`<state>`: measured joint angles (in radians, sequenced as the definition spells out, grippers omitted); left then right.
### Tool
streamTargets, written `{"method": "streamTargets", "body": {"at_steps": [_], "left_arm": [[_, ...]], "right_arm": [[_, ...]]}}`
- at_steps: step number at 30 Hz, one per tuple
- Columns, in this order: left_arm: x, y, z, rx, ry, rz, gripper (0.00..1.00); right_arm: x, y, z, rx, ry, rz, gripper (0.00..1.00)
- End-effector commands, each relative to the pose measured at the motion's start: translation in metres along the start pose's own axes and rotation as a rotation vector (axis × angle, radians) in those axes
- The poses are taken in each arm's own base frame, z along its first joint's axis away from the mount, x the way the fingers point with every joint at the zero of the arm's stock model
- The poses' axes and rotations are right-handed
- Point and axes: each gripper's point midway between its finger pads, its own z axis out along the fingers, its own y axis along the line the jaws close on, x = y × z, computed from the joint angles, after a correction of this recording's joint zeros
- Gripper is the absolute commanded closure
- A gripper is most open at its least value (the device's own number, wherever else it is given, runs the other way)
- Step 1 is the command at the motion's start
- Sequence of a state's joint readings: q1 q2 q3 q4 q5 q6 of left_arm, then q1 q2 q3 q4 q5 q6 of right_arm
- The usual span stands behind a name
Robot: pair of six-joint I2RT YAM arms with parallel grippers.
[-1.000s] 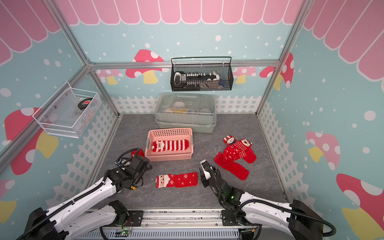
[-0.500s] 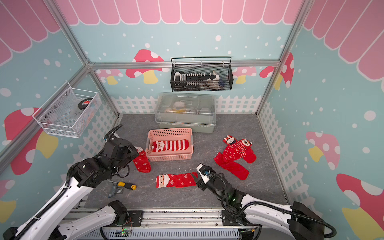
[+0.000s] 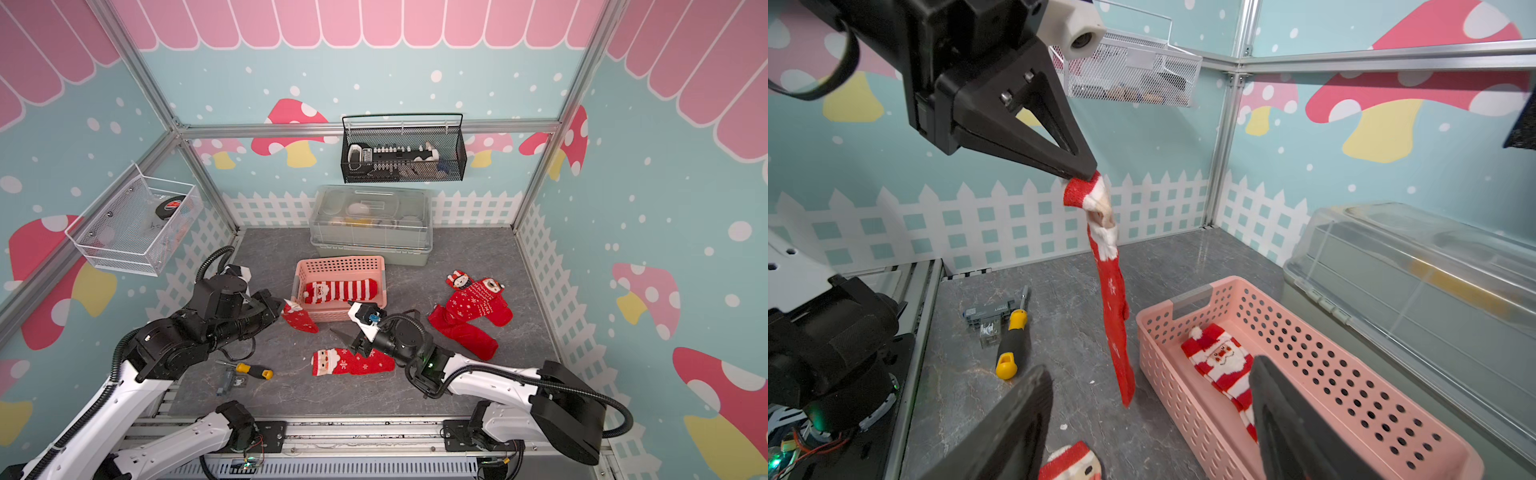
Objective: Place the socks together as a pair
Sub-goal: Flatten out the sock.
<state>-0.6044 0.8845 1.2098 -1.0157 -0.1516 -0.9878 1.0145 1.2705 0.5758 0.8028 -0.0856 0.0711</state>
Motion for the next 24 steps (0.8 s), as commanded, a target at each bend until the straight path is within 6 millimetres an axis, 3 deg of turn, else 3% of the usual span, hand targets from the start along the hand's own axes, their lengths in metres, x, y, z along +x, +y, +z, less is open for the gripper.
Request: {"method": "streamTargets", "body": {"at_steps": [1,10,18,21,24], "left_arm": [[0.002,-0.011,-0.013,0.077,0.015,-0.019,1.0],[0.016,-0.026,-0.01,0.159,0.086,-0.034,1.0],[0.019,-0.028,-0.004,0.162,0.102,-0.029,1.0],[0.021,-0.03,-0.001,0.169,0.112,-0.028,1.0],[0.02,-0.034,-0.001,0.179,0.113,-0.012,1.0]], "right_arm": [[-0.019,0.01,0.018,-0.066,-0.08,-0.005,0.26],[-0.015,0.018,0.06,-0.103,-0.084,0.048,0.27],[-0.013,0.013,0.083,-0.072,-0.074,0.076,0.37],[-0.016,0.018,0.087,-0.093,-0.081,0.074,0.45],[-0.019,0.018,0.087,-0.095,-0.088,0.074,0.69]]}}
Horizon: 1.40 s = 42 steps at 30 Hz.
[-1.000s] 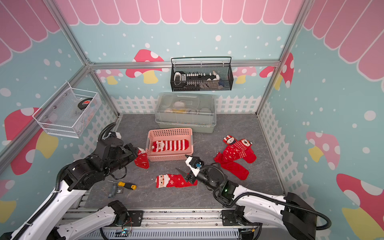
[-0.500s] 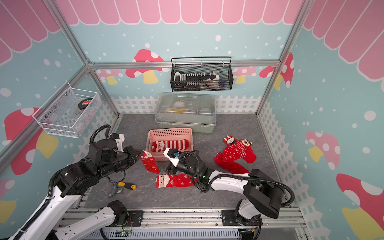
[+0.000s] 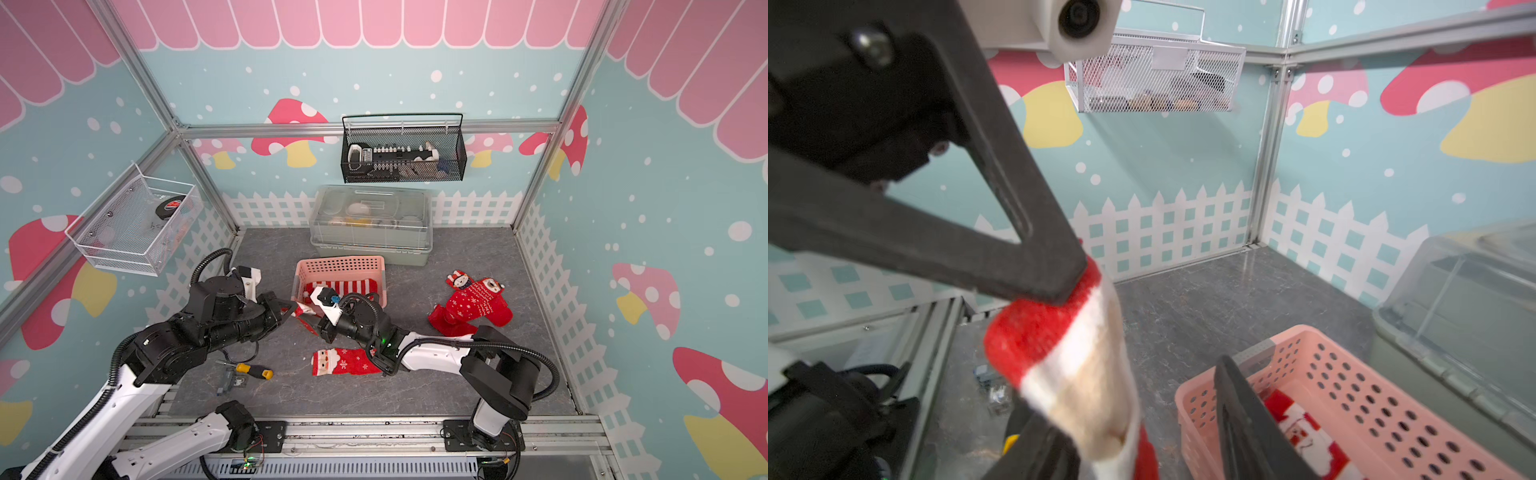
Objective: Place the socks together as a pair
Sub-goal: Flatten out the sock.
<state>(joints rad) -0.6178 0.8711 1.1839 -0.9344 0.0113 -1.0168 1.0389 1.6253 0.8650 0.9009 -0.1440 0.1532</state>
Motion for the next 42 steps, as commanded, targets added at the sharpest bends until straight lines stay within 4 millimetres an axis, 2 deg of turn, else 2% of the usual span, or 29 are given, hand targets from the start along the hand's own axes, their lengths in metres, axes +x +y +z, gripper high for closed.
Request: {"method": "streamTargets", "body": {"at_steps": [1,2,3,4,6,9,12,14,17,21,24,27,33,42], "left_arm": [[-0.001,-0.008,0.001,0.034,-0.002,0.03,1.0],[-0.002,-0.01,0.0,0.042,-0.009,0.048,0.96],[-0.004,-0.013,-0.002,0.055,-0.021,0.076,0.85],[-0.006,-0.016,-0.004,0.07,-0.031,0.107,0.72],[-0.01,-0.027,-0.013,0.112,-0.057,0.204,0.52],[-0.019,-0.042,-0.034,0.189,-0.137,0.404,0.39],[-0.019,-0.051,-0.054,0.25,-0.217,0.663,0.38],[-0.012,-0.055,-0.059,0.293,-0.24,0.812,0.39],[0.006,-0.059,-0.058,0.372,-0.233,1.035,0.42],[0.016,-0.061,-0.058,0.431,-0.31,1.245,0.43],[0.041,-0.064,-0.057,0.539,-0.306,1.432,0.42],[0.056,-0.062,-0.048,0.56,-0.304,1.584,0.42],[0.071,-0.055,-0.025,0.479,-0.302,1.825,0.41],[0.074,-0.046,0.002,0.364,-0.262,1.973,0.41]], "right_arm": [[-0.017,0.004,0.003,-0.013,-0.052,-0.002,0.82],[-0.018,0.004,0.001,-0.01,-0.051,0.004,0.91],[-0.02,0.003,-0.002,-0.002,-0.048,0.013,1.0],[-0.02,0.002,-0.004,0.007,-0.038,0.023,1.0],[-0.018,0.001,-0.01,0.021,-0.005,0.038,1.0],[-0.01,-0.001,-0.025,0.04,0.085,0.049,1.0],[0.0,-0.008,-0.044,0.099,0.202,0.089,1.0],[0.004,-0.01,-0.056,0.123,0.276,0.115,1.0],[0.005,-0.009,-0.07,0.137,0.34,0.158,1.0],[0.004,-0.004,-0.083,0.134,0.407,0.217,1.0],[-0.002,-0.004,-0.089,0.144,0.425,0.252,1.0],[-0.009,-0.001,-0.093,0.138,0.434,0.285,1.0],[-0.019,0.001,-0.102,0.145,0.421,0.328,1.0],[-0.037,0.011,-0.109,0.092,0.372,0.389,1.0]]}}
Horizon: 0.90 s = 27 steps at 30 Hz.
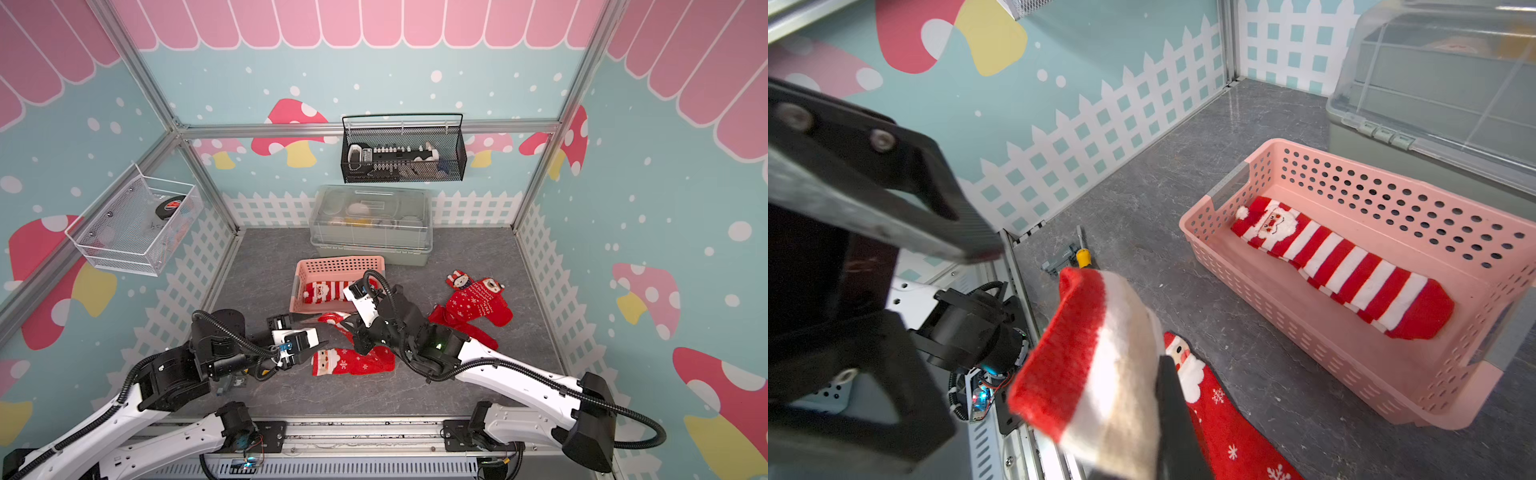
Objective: Place the socks together as a pair
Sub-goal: Flatten out the sock.
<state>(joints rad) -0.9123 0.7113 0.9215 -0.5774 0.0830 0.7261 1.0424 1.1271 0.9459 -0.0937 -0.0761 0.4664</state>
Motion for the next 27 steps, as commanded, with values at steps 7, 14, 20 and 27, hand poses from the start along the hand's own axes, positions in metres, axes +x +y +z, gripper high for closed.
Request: {"method": "streamTargets", "body": {"at_steps": [7,14,20,27], "left_arm": [[0.006,0.013,0.013,-0.09,0.051,0.146,0.4],[0.004,0.019,0.018,-0.139,0.028,0.123,0.39],[0.002,0.014,0.025,-0.111,0.024,0.093,0.48],[0.007,0.006,0.034,-0.069,0.046,0.061,0.72]], "right_arm": [[-0.005,0.012,-0.007,-0.058,-0.003,0.054,1.0],[0.001,0.014,-0.001,-0.076,0.022,0.063,1.0],[0.006,0.012,0.001,-0.066,0.031,0.05,1.0],[0.01,0.002,0.0,-0.019,0.029,0.023,1.0]]}}
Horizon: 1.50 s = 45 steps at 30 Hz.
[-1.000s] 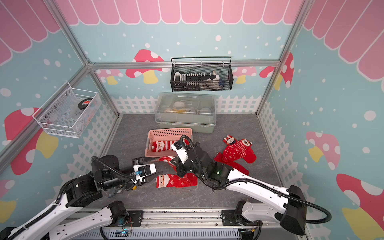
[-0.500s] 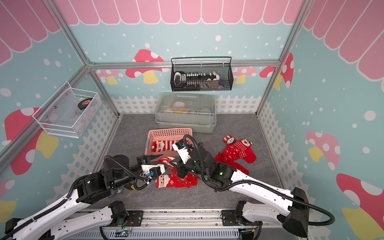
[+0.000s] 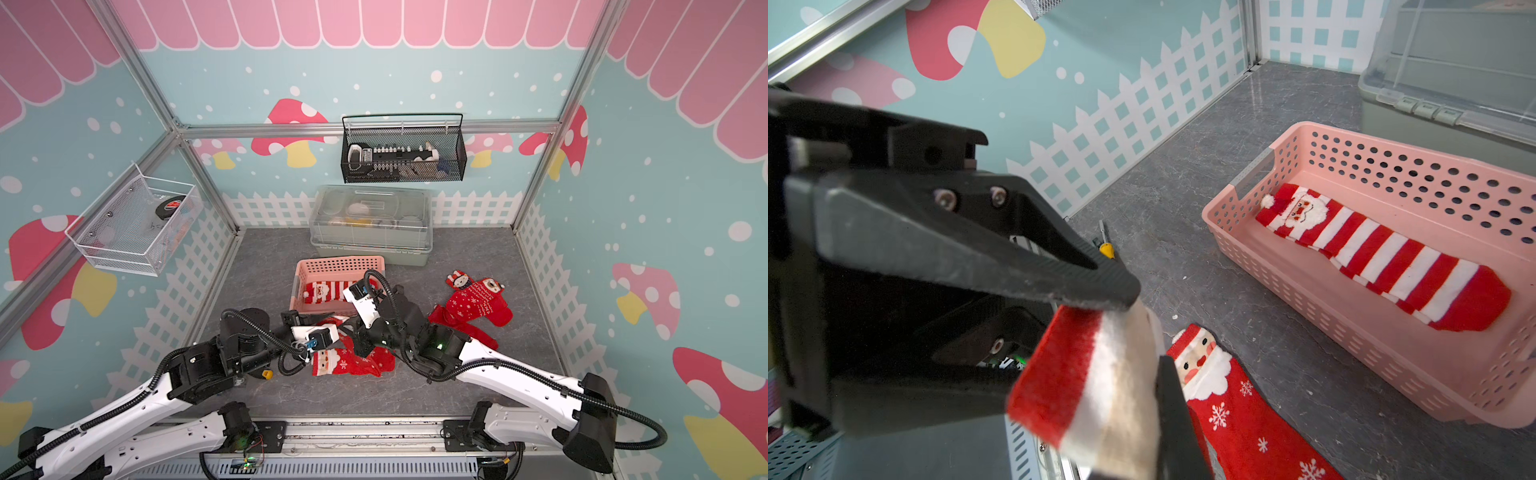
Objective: Place the socks together as a pair
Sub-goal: Flatten out the sock.
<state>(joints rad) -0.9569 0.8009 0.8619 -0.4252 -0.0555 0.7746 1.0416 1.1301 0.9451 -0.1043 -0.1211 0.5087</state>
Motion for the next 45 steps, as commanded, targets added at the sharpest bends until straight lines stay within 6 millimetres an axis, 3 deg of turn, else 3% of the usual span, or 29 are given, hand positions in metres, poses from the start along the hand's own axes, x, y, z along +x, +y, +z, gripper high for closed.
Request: {"method": "streamTargets", "body": {"at_steps": [1,8,12,16,20,24,28,31,39,45], "left_arm": [[-0.006,0.0,0.0,0.007,-0.02,-0.01,0.72],[-0.014,-0.007,0.003,0.049,-0.041,-0.066,0.9],[-0.017,-0.011,0.005,0.069,-0.045,-0.085,0.92],[-0.022,-0.006,0.006,0.066,-0.044,-0.171,1.0],[-0.028,-0.004,0.006,0.074,-0.054,-0.297,1.0],[-0.029,-0.003,0.002,0.076,-0.06,-0.443,1.0],[-0.023,0.007,-0.003,0.022,-0.024,-0.613,1.0],[-0.017,0.013,-0.006,-0.014,0.009,-0.714,1.0],[-0.007,0.021,-0.009,-0.073,0.077,-1.028,1.0],[-0.004,0.036,-0.008,-0.157,0.101,-1.274,1.0]], "right_arm": [[0.004,-0.007,-0.002,0.035,0.0,-0.024,1.0],[0.012,-0.028,-0.006,0.15,0.022,-0.074,1.0],[0.012,-0.032,-0.007,0.171,0.018,-0.096,1.0],[0.016,-0.041,-0.006,0.215,0.016,-0.104,0.97],[0.019,-0.054,-0.006,0.279,0.011,-0.106,0.83],[0.026,-0.073,-0.007,0.373,0.005,-0.099,0.55],[0.033,-0.092,-0.01,0.449,-0.003,-0.08,0.39],[0.038,-0.109,-0.015,0.504,-0.008,-0.052,0.33],[0.055,-0.146,-0.021,0.537,0.006,0.08,0.31],[0.072,-0.154,-0.037,0.55,-0.001,0.127,0.31]]}}
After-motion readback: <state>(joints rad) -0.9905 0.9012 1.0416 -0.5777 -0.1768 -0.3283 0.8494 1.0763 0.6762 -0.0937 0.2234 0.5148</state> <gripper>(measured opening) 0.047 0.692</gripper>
